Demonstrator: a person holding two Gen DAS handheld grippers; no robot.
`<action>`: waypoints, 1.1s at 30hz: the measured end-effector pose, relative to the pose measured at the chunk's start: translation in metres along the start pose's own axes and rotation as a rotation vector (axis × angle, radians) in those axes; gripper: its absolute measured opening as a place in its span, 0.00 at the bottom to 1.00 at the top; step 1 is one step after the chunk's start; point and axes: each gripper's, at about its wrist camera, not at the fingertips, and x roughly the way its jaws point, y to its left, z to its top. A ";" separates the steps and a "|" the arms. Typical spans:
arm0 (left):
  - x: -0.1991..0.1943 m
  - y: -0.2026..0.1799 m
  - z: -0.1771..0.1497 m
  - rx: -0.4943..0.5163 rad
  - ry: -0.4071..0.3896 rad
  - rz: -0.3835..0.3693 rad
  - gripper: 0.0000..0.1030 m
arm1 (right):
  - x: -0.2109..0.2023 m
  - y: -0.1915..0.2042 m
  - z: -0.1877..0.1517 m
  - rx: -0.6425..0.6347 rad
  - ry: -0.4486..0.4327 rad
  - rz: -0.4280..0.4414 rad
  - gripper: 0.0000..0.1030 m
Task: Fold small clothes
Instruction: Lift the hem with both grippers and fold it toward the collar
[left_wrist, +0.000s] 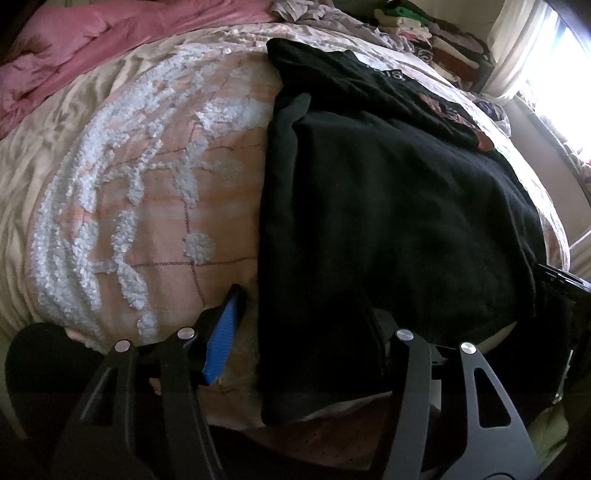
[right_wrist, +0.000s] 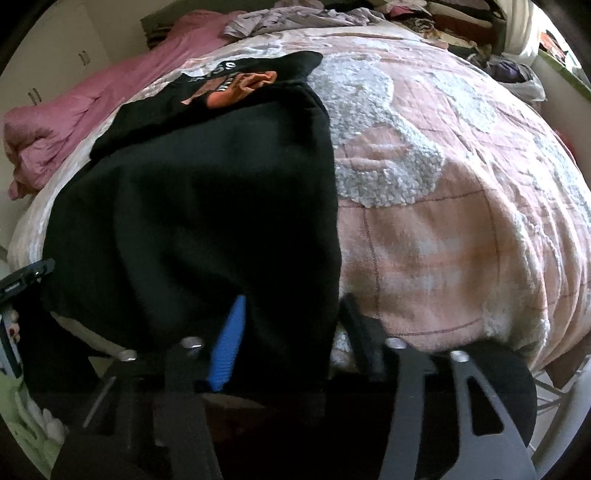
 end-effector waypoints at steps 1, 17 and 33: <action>0.000 -0.001 0.000 0.003 -0.002 0.006 0.44 | -0.002 0.002 0.000 -0.011 -0.004 0.010 0.32; -0.055 0.000 0.051 -0.002 -0.171 -0.068 0.04 | -0.053 0.013 0.047 -0.055 -0.202 0.145 0.10; -0.056 -0.003 0.134 -0.075 -0.287 -0.089 0.04 | -0.062 -0.002 0.133 0.022 -0.367 0.174 0.10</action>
